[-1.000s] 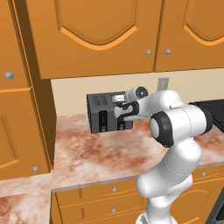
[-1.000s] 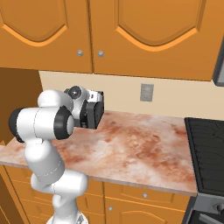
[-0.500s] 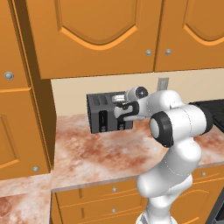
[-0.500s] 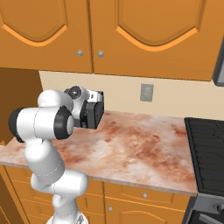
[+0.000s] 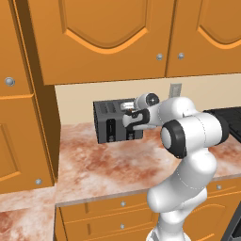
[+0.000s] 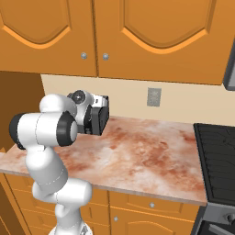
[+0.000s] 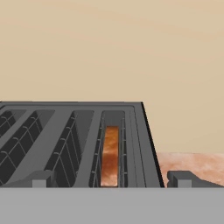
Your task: Start the toaster. Once the lever pops up, take the bread to the plate on the dining counter.
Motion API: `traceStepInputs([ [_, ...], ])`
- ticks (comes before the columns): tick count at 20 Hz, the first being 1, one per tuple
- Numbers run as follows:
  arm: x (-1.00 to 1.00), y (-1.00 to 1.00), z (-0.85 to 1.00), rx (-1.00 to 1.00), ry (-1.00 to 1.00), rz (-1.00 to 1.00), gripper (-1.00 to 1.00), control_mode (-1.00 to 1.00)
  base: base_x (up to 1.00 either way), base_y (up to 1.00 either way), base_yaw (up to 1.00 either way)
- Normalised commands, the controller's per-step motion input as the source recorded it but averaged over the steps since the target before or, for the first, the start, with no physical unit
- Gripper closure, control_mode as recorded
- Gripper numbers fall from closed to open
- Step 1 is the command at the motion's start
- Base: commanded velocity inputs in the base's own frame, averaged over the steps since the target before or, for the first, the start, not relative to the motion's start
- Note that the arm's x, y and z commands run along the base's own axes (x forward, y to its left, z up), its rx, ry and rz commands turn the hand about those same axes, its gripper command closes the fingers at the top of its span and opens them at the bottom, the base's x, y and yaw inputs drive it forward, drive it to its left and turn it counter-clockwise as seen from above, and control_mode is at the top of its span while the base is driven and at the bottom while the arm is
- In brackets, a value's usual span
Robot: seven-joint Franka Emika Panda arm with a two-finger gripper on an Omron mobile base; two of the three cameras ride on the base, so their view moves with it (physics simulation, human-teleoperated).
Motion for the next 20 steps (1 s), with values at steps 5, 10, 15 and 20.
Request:
traceStepInputs([
  [5, 0.0, 0.0, 0.0, 0.0, 0.0, 0.0, -1.0, -1.0, 0.0, 0.0, 0.0],
  [10, 0.0, 0.0, 0.0, 0.0, 0.0, 0.0, -1.0, -1.0, 0.0, 0.0, 0.0],
  [15, 0.0, 0.0, 0.0, 0.0, 0.0, 0.0, -1.0, -1.0, 0.0, 0.0, 0.0],
  [20, 0.0, 0.0, 0.0, 0.0, 0.0, 0.0, -1.0, -1.0, 0.0, 0.0, 0.0],
])
